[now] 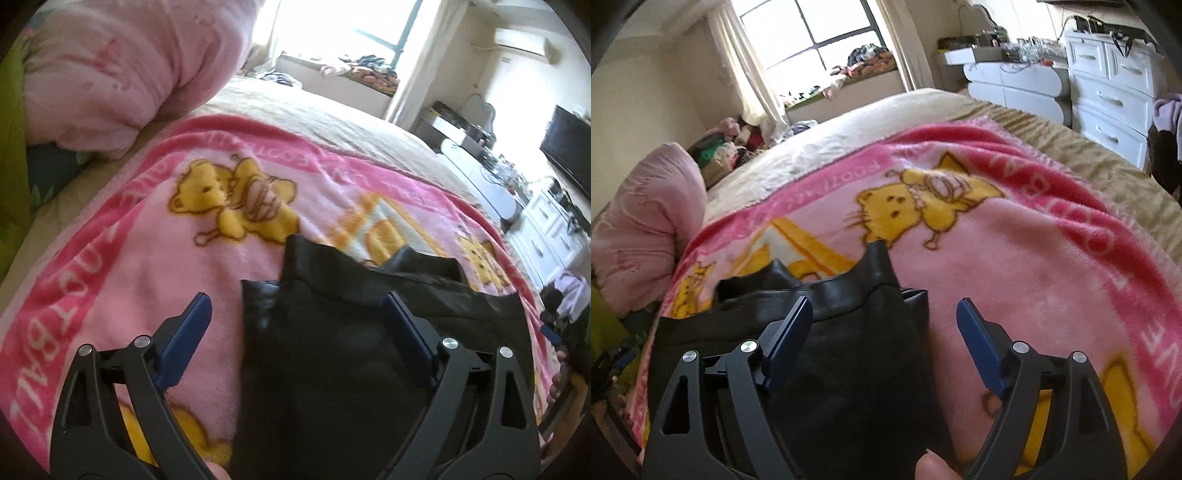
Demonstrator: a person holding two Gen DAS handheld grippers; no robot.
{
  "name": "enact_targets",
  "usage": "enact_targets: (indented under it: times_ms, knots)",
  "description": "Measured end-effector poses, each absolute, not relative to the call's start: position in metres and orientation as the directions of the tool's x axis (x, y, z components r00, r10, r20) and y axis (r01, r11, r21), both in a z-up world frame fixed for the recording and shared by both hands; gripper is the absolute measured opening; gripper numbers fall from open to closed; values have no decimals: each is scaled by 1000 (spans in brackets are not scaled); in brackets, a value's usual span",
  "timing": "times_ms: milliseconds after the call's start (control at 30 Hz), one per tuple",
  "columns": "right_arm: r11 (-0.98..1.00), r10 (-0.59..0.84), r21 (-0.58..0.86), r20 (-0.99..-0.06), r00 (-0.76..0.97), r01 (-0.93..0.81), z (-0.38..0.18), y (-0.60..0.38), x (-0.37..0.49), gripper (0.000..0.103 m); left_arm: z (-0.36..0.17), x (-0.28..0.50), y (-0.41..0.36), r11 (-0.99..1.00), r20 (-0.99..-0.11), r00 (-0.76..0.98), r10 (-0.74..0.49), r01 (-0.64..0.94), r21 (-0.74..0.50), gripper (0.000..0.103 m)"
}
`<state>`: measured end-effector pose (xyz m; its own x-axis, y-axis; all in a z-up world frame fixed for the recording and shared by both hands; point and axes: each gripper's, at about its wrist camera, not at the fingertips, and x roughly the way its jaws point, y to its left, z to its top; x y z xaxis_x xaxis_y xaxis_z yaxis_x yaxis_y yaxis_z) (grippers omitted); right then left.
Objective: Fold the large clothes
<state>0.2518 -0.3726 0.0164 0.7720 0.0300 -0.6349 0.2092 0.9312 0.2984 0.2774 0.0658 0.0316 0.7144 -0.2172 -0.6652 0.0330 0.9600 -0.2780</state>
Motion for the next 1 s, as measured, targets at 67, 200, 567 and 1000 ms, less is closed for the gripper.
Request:
enact_targets:
  times_ms: [67, 200, 567, 1000]
  knots:
    - [934, 43, 303, -621, 782, 190, 23, -368, 244, 81, 38, 273, 59, 958, -657, 716, -235, 58, -280, 94]
    - [941, 62, 300, -601, 797, 154, 35, -356, 233, 81, 51, 258, 41, 963, -644, 725, -244, 104, -248, 94]
    - [963, 87, 256, -606, 790, 90, 36, -325, 208, 80, 42, 237, 11, 962, -668, 693, -271, 167, -217, 94]
    - [987, 41, 141, -675, 737, 74, 2, -284, 186, 83, -6, 216, -17, 980, -780, 600, -179, 176, -89, 94]
